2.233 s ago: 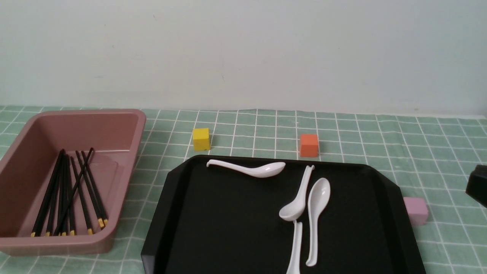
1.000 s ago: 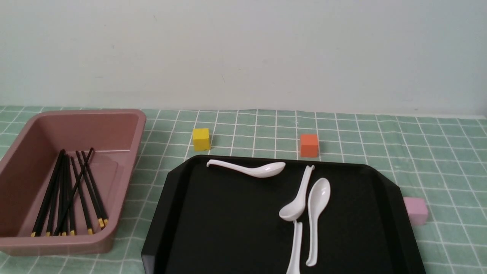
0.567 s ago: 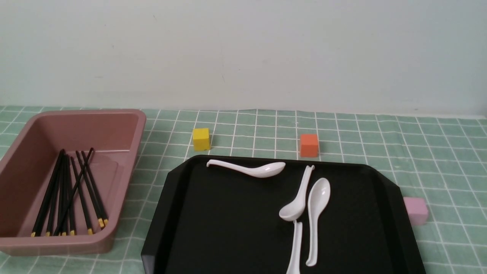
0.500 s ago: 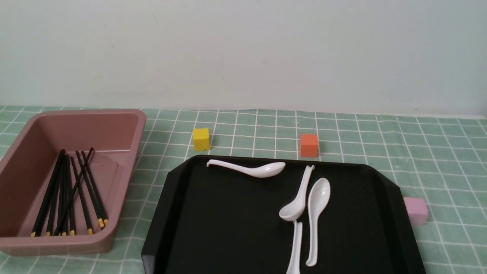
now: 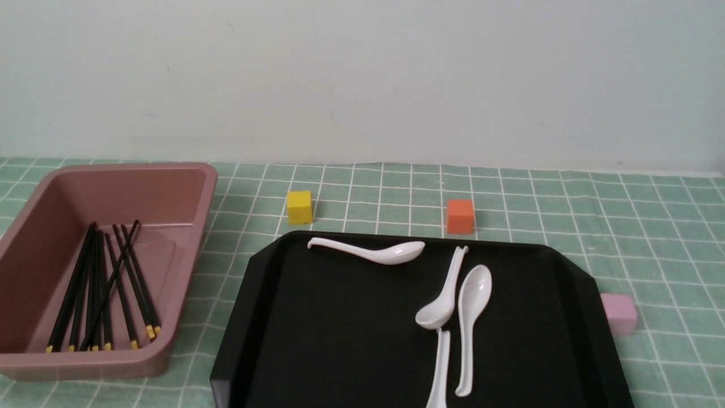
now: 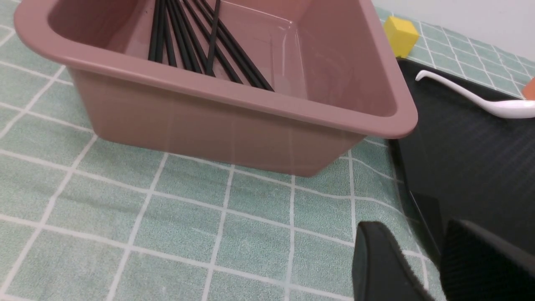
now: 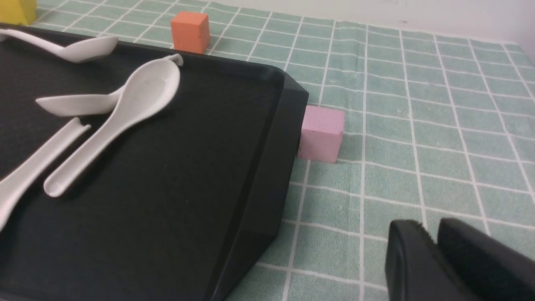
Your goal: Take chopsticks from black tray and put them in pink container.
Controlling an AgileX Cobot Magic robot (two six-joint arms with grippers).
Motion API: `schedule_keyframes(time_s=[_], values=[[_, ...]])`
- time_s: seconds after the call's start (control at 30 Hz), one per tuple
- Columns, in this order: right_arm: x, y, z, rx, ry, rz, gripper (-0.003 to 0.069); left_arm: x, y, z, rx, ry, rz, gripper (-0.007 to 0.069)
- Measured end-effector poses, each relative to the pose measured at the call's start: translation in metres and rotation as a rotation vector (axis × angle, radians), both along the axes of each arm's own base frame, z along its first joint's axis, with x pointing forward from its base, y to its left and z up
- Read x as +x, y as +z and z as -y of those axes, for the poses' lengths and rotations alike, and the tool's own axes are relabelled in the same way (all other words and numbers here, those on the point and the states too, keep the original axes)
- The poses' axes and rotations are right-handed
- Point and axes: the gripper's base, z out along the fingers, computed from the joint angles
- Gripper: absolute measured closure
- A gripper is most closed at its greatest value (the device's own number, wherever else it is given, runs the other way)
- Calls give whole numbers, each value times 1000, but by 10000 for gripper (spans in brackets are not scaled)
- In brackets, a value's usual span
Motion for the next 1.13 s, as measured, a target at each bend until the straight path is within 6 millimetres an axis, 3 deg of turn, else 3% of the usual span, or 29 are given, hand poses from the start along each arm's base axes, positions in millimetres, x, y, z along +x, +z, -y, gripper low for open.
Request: schedule_keyframes(time_s=[1.13], values=[[0,0,0,0,0,-1,496,0,0,0,0,0,0,385]])
